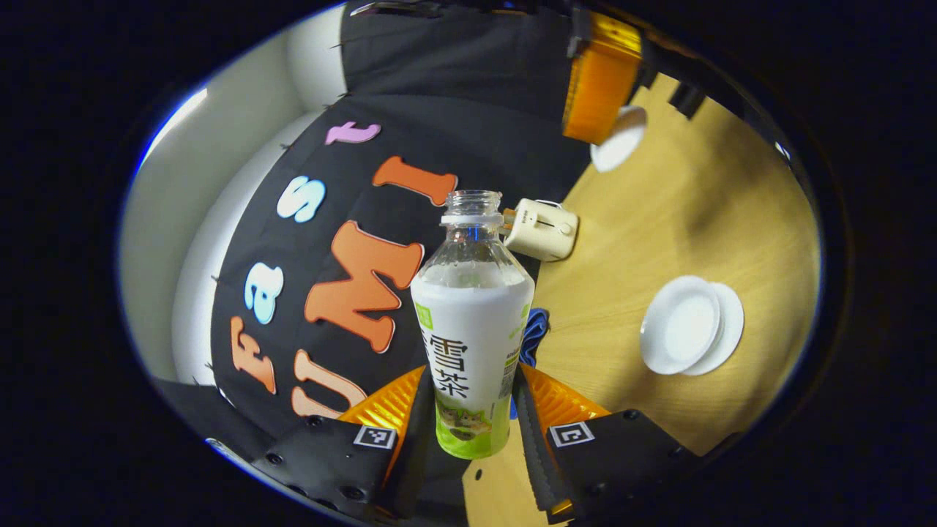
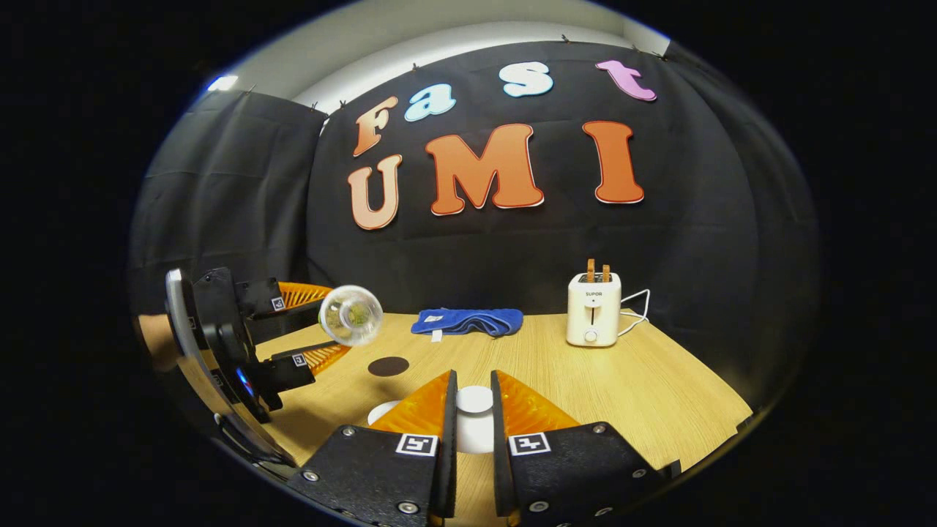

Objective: Open the teacup lid with one hand, grasp the water bottle and pour water into the teacup with the other hand; after pouring, place the water bottle on the coaster and then close the teacup lid.

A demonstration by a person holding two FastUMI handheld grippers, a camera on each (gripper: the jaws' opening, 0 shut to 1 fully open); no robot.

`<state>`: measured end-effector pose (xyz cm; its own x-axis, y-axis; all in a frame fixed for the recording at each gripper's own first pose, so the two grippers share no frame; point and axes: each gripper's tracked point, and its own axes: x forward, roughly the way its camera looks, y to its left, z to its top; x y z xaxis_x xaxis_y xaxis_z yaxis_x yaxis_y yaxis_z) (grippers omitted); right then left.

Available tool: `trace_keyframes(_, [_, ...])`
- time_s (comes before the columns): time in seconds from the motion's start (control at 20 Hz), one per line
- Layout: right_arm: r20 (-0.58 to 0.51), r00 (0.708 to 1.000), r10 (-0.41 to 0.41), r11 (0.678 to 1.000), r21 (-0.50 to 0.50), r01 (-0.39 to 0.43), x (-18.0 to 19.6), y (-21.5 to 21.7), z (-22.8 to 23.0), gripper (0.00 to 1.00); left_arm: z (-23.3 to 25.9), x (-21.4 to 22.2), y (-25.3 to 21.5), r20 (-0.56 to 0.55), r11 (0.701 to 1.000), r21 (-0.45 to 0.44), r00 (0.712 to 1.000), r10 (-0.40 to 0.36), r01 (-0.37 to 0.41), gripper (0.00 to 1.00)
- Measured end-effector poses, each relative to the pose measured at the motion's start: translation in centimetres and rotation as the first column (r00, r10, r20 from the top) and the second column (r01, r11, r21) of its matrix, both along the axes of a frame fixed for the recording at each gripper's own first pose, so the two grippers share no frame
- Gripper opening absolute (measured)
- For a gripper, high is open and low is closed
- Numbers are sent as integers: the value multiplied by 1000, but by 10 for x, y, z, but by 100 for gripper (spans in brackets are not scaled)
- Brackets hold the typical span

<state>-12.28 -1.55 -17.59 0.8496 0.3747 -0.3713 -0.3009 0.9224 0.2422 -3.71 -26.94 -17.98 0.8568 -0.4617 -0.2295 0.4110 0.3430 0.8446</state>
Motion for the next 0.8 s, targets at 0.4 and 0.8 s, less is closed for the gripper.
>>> trace_keyframes(0.4, [-2, 1000, -4, 1000, -4, 4, 14, 13, -3, 21, 1, 59, 29, -311, 806, -518, 941, 135, -287, 61])
trace_keyframes(0.8, [5, 999, 33, 999, 1, -33, 26, 39, -3, 21, -42, 114, 80, -578, 496, -676, 810, 100, -545, 61])
